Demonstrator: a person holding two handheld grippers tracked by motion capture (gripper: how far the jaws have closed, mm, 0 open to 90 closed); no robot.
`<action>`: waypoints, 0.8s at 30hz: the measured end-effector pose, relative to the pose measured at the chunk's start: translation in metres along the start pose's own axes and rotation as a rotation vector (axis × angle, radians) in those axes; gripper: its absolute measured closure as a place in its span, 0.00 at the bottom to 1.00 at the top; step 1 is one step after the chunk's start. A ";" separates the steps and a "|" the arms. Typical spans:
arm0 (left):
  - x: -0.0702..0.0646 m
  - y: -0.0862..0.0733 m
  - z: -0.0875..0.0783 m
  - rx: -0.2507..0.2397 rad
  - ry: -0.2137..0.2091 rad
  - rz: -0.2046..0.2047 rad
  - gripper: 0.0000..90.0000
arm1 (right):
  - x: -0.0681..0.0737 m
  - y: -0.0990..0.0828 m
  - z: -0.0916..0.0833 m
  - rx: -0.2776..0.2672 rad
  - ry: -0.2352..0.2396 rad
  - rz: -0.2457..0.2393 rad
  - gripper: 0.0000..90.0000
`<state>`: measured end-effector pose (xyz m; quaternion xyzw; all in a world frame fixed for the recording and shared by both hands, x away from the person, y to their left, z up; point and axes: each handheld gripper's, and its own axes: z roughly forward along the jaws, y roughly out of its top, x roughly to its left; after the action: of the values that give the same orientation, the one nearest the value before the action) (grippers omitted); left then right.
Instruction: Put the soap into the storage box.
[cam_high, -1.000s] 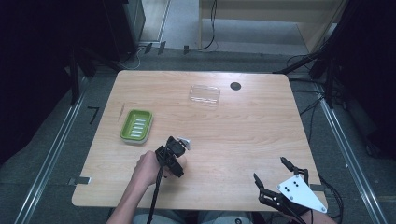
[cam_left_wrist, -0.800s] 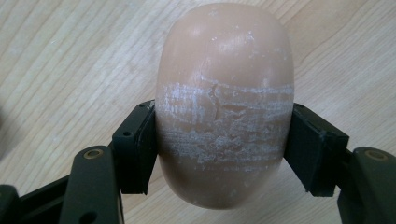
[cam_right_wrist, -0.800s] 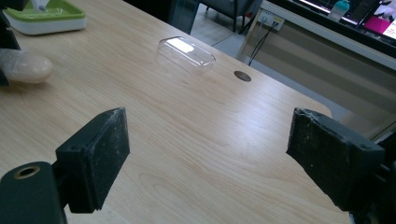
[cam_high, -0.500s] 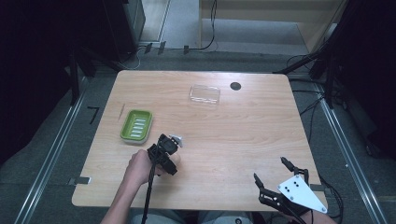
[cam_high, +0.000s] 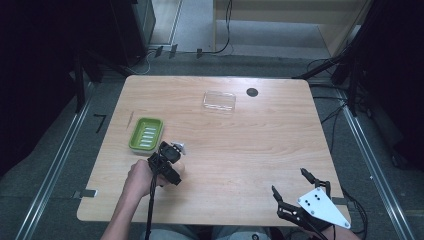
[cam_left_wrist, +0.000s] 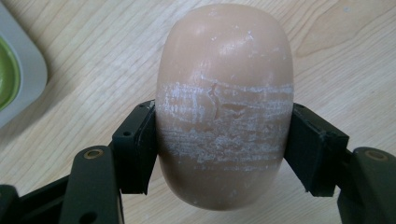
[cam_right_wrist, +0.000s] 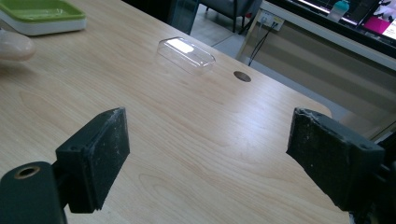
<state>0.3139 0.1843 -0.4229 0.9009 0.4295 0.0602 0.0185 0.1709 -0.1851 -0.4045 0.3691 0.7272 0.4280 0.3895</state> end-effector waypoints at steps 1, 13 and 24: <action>0.001 -0.001 0.000 0.001 0.002 -0.007 0.37 | 0.000 0.000 0.000 0.000 0.000 0.000 0.15; 0.016 -0.012 -0.001 0.005 0.008 -0.060 0.37 | 0.000 0.000 0.000 -0.002 0.000 0.002 0.15; 0.036 -0.023 -0.004 0.019 0.018 -0.106 0.37 | 0.000 0.000 0.000 -0.001 -0.001 0.002 0.15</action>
<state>0.3178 0.2263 -0.4172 0.8763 0.4776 0.0632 0.0092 0.1709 -0.1853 -0.4045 0.3698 0.7264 0.4287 0.3897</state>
